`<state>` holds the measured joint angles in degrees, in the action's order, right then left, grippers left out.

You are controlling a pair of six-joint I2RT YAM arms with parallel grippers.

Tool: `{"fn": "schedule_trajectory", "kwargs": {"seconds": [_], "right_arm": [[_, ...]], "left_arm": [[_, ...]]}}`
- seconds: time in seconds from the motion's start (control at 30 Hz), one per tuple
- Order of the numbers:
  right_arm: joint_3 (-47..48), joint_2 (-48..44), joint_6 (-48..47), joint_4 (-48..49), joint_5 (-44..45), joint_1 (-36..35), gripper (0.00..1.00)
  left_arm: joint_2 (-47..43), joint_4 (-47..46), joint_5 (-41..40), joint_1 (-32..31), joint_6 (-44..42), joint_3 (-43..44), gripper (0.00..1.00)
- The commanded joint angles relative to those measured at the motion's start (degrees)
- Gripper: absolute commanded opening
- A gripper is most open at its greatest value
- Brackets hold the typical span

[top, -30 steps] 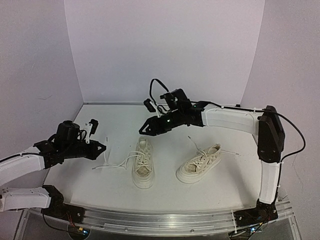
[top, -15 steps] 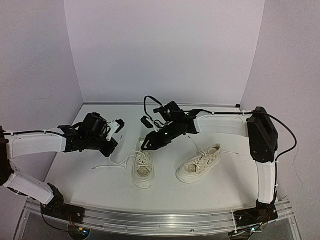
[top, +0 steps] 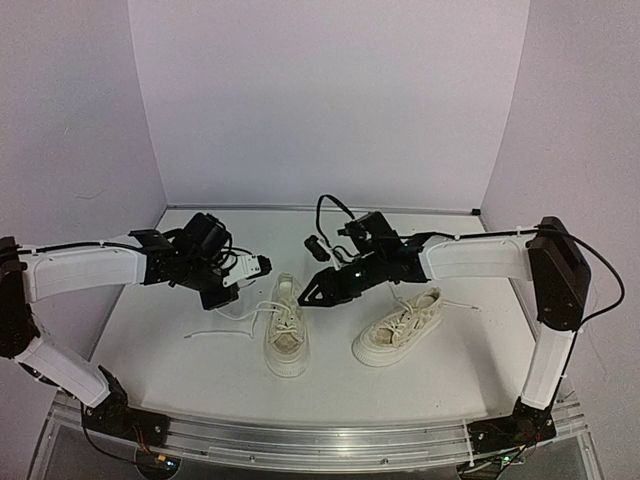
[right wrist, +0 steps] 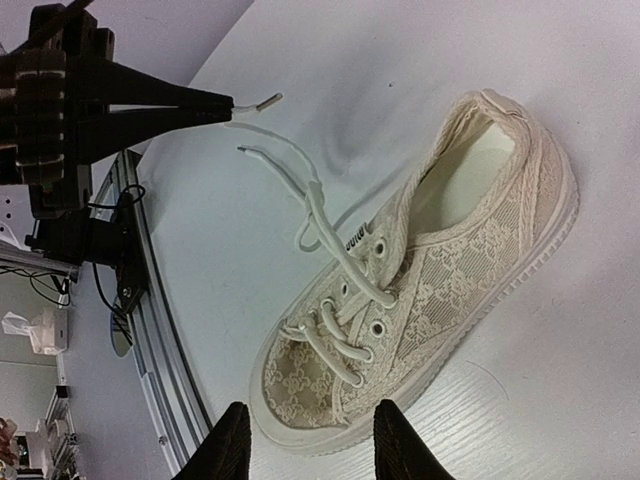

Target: Tie the shoes

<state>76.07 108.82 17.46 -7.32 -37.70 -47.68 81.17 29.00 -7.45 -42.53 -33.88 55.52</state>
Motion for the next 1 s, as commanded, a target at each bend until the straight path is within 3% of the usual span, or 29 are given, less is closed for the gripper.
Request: {"fn": "schedule_trajectory", "kwargs": {"seconds": [0.0, 0.17, 0.47, 0.97], "right_arm": [[-2.9, -3.9, 4.0, 9.3, -2.5, 0.0, 0.39], [-5.8, -4.7, 6.4, 13.4, -3.7, -0.1, 0.38], [-9.5, -8.5, 8.0, 15.0, -2.2, -0.3, 0.38], [-11.9, -7.7, 9.6, 17.6, -2.0, -0.4, 0.39]], "left_arm": [[-4.3, 1.1, 3.7, 1.4, -16.1, 0.3, 0.00], [-4.6, -4.1, 9.4, 4.9, -21.3, -0.8, 0.00], [5.6, -7.6, 14.2, 6.0, -23.7, 3.2, 0.00], [11.0, -2.6, 19.7, 3.6, -24.7, 6.3, 0.00]]}}
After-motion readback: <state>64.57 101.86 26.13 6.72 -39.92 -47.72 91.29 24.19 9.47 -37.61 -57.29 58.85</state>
